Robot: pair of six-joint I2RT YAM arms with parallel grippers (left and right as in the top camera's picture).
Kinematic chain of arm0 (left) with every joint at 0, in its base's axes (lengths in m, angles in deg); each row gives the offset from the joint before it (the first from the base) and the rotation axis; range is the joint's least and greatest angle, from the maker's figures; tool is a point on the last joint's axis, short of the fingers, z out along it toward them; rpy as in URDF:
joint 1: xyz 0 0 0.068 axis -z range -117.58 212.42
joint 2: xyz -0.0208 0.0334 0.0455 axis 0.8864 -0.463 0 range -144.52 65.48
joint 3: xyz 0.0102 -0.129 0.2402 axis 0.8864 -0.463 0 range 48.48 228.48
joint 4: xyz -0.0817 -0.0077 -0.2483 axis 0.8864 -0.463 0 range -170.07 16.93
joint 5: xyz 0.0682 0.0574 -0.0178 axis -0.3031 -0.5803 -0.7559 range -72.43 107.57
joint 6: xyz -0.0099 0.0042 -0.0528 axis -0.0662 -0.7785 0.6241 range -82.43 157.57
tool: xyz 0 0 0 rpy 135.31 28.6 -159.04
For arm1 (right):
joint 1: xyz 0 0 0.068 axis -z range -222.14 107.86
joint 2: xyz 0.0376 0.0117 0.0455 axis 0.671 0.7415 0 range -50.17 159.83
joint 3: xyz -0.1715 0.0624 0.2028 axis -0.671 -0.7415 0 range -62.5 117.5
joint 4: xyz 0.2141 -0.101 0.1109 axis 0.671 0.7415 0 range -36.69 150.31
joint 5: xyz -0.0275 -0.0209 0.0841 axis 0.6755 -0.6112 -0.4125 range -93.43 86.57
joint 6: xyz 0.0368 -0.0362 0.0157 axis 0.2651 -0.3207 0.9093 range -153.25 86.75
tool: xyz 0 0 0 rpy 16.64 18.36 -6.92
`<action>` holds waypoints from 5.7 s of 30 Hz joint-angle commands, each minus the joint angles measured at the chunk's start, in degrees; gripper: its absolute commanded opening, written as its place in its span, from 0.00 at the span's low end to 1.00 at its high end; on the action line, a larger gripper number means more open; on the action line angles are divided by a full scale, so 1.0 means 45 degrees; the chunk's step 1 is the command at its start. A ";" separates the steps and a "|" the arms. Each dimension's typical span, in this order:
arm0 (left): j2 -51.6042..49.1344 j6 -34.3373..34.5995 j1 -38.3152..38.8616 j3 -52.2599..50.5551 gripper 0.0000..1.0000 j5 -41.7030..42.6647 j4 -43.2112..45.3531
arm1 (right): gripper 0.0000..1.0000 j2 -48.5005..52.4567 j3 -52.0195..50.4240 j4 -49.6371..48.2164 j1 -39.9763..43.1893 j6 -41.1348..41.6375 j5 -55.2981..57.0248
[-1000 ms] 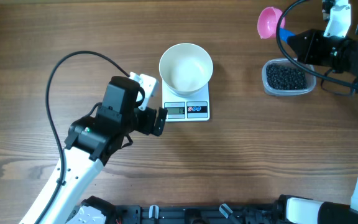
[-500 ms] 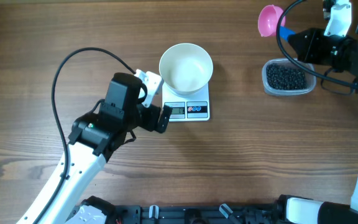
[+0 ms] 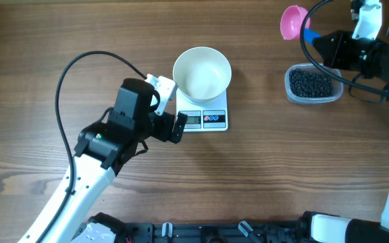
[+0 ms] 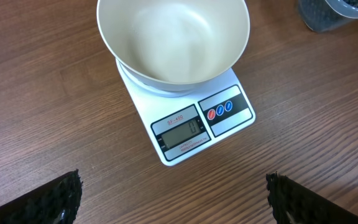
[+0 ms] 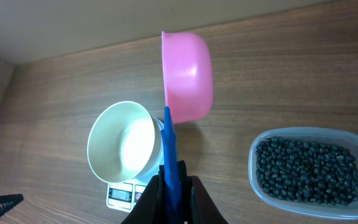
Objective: Scoop item into bowl and weigh 150g on scale
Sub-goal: 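Bring the pink cup with the right gripper over the bean tub, then lower the pink cup with the right gripper into the black beans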
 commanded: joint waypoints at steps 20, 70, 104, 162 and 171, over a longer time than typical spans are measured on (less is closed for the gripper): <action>-0.0068 -0.0840 -0.0068 0.0223 1.00 0.0015 -0.0053 | 0.04 0.0049 0.0039 -0.0214 -0.0063 -0.0185 0.0282; -0.0068 -0.0840 -0.0068 0.0223 1.00 0.0015 -0.0053 | 0.05 -0.0306 0.0024 0.1773 -0.0053 -0.2011 0.6732; -0.0068 -0.0845 -0.0068 0.0223 1.00 0.0015 -0.0053 | 0.04 -0.0185 0.0024 -0.1540 -0.0049 0.2822 0.7242; -0.0068 -0.0840 -0.0068 0.0223 1.00 0.0015 -0.0053 | 0.04 0.1214 0.0019 0.2229 -0.0053 -0.3677 0.5561; -0.0068 -0.0840 -0.0068 0.0223 1.00 0.0015 -0.0053 | 0.04 0.2084 0.0019 0.3162 -0.0053 -0.3648 0.5722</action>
